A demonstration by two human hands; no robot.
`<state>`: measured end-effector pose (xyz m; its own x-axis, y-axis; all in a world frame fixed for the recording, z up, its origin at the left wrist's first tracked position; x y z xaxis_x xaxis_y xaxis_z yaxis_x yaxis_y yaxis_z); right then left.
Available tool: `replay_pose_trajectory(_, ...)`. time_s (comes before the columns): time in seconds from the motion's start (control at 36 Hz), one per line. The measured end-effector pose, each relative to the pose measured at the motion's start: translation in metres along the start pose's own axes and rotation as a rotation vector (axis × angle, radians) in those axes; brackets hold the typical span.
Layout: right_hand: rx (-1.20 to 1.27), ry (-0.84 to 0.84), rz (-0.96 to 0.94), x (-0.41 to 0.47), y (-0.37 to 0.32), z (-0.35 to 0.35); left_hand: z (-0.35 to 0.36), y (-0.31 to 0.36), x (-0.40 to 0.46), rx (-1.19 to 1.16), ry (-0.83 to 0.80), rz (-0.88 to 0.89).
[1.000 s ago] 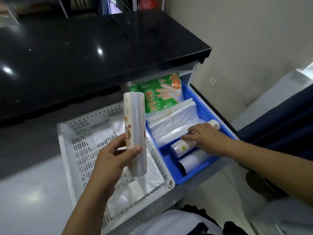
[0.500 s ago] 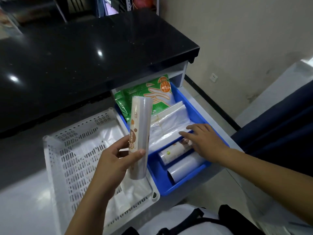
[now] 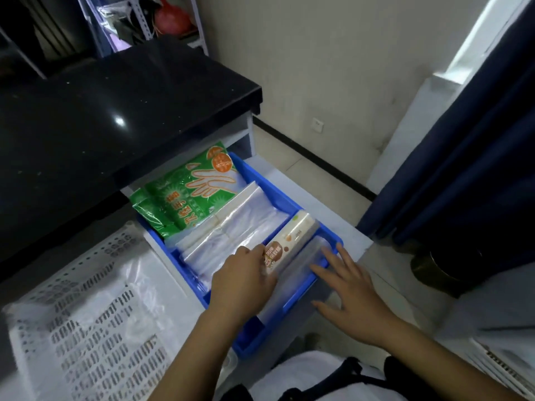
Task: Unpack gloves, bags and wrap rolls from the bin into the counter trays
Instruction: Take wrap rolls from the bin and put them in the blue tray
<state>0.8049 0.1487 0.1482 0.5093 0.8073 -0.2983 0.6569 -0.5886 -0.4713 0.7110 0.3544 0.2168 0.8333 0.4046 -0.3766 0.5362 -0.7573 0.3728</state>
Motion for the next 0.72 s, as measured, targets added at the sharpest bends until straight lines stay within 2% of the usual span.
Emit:
replay_pose_trajectory(0.22,0.015,0.034,-0.084,0.002,0.019,0.007,0.022,0.007,0.016,0.108,0.005,0.006)
replay_pose_trajectory(0.72,-0.134,0.002,-0.085,0.006,0.019,0.016,0.026,0.009,0.019,-0.041,-0.067,-0.073)
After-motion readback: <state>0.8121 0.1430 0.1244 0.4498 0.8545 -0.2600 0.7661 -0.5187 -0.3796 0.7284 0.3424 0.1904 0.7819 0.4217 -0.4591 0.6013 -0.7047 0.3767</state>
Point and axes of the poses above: each hand's wrist, its own x-axis towards the middle knuckle, its own z-axis out of the palm, y = z × x, the point moved 2 cm from there along x, towards the middle knuckle, and after that the axes turned 7 degrees about -y, right-handed, at the moved point
